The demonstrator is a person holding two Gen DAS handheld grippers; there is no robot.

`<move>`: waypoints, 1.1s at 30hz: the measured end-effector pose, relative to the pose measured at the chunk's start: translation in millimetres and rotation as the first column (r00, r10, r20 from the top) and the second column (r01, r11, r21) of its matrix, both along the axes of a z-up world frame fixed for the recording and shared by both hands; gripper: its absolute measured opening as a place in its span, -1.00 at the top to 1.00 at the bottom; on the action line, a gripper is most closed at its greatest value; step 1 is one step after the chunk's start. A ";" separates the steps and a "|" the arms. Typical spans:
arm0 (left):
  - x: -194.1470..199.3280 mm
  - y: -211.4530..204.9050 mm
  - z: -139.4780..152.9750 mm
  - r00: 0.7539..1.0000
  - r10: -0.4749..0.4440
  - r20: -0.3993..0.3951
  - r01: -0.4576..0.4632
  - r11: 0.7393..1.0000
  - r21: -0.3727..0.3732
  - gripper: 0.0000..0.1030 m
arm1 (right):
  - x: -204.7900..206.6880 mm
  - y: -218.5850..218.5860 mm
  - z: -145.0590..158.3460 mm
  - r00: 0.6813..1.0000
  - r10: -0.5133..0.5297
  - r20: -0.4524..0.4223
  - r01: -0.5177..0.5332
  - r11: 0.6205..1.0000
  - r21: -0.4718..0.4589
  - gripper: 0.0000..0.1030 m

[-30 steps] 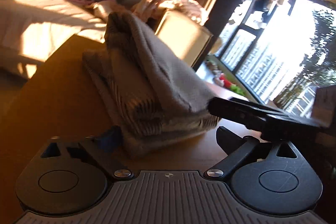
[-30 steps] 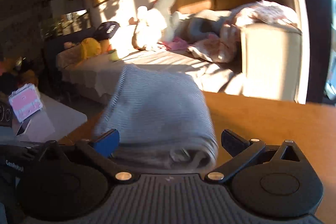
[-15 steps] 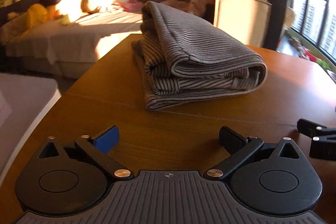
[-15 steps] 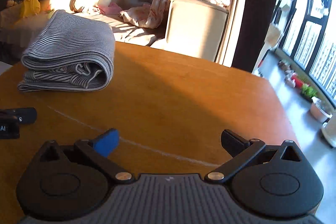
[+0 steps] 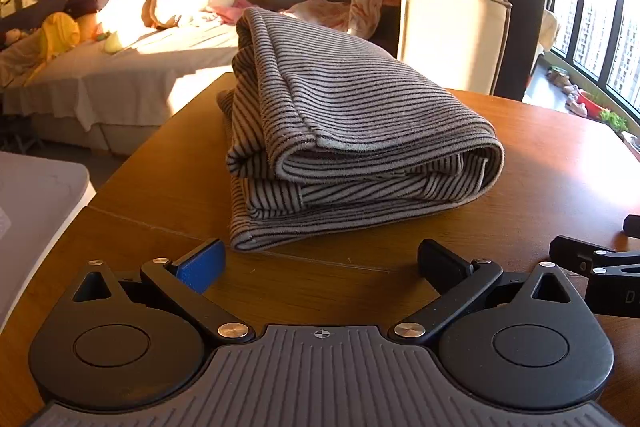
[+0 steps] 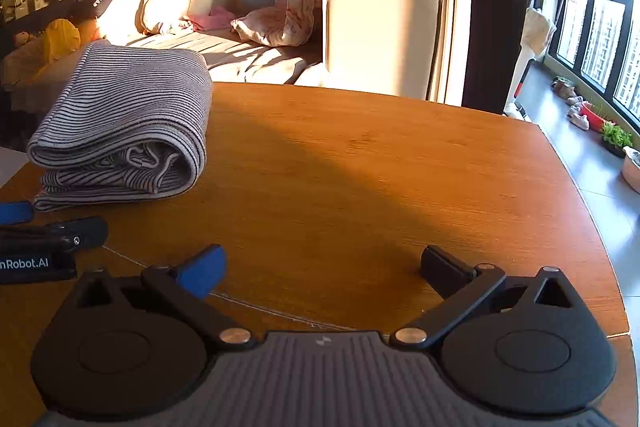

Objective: Fold clothes

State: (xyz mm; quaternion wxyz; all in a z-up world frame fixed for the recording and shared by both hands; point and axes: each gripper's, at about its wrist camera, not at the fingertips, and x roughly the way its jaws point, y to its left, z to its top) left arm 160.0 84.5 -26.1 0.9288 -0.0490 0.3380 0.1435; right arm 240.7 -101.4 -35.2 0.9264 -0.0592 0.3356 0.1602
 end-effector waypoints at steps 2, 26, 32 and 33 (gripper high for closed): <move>0.0 -0.5 0.4 1.000 0.001 0.000 -0.001 1.000 0.001 -1.00 | -0.1 0.0 0.0 1.000 0.000 0.000 0.000 1.000 0.000 -1.00; 2.9 -0.9 0.7 1.000 0.003 -0.001 -0.003 1.000 -0.001 -1.00 | -3.1 1.8 3.1 1.000 0.001 -0.001 -0.001 1.000 0.001 -1.00; 2.9 -0.9 0.7 1.000 0.003 -0.001 -0.003 1.000 -0.001 -1.00 | -3.1 1.8 3.1 1.000 0.001 -0.001 -0.001 1.000 0.001 -1.00; 3.0 -0.8 0.7 1.000 0.003 -0.001 -0.003 1.000 -0.001 -1.00 | -3.1 1.8 3.1 1.000 0.001 -0.001 -0.001 1.000 0.001 -1.00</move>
